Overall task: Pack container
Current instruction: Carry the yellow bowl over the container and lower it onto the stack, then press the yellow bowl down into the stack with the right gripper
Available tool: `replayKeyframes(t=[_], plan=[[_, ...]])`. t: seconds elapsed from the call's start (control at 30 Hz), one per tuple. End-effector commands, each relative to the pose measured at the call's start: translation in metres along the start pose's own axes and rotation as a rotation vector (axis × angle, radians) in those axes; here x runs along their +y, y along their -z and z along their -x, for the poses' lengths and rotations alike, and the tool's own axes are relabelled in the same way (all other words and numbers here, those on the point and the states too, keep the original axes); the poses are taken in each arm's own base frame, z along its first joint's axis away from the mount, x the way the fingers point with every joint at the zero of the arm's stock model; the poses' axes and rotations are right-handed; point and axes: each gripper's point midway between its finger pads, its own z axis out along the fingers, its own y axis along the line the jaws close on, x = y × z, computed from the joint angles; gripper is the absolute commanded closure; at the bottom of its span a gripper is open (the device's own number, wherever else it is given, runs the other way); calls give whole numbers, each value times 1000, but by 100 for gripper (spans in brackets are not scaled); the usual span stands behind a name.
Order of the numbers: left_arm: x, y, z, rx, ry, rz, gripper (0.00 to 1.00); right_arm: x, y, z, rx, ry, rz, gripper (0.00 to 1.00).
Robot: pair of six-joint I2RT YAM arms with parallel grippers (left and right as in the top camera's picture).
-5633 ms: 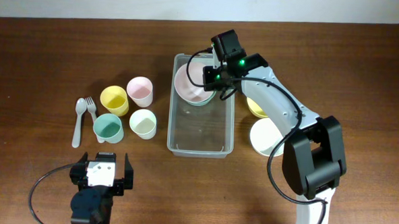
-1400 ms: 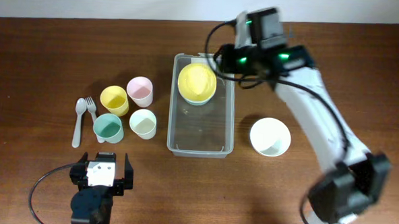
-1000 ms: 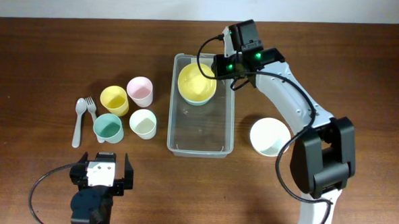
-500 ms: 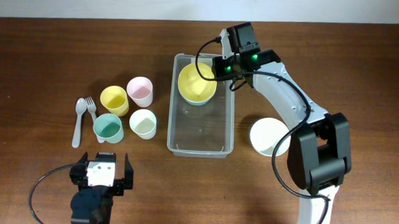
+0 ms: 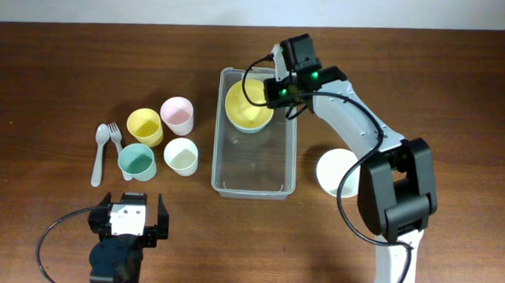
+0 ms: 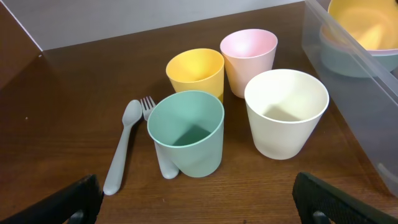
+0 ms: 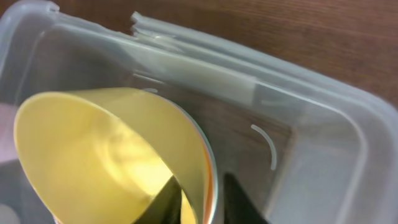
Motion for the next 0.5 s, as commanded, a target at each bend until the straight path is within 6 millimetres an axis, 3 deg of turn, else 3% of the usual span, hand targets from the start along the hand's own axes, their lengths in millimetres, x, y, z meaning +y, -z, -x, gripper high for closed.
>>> replayKeyframes(t=[0.0,0.23,0.47], plan=[[0,-1,-2,0,10,-1,0,5,-5,-5,13,1,12,84],[0,-1,-2,0,11,-1,0,-2,-4,-20,74,-12,-19,96],[0,-1,-2,0,11,-1,0,-3,6,-42,169,-29,-36,96]])
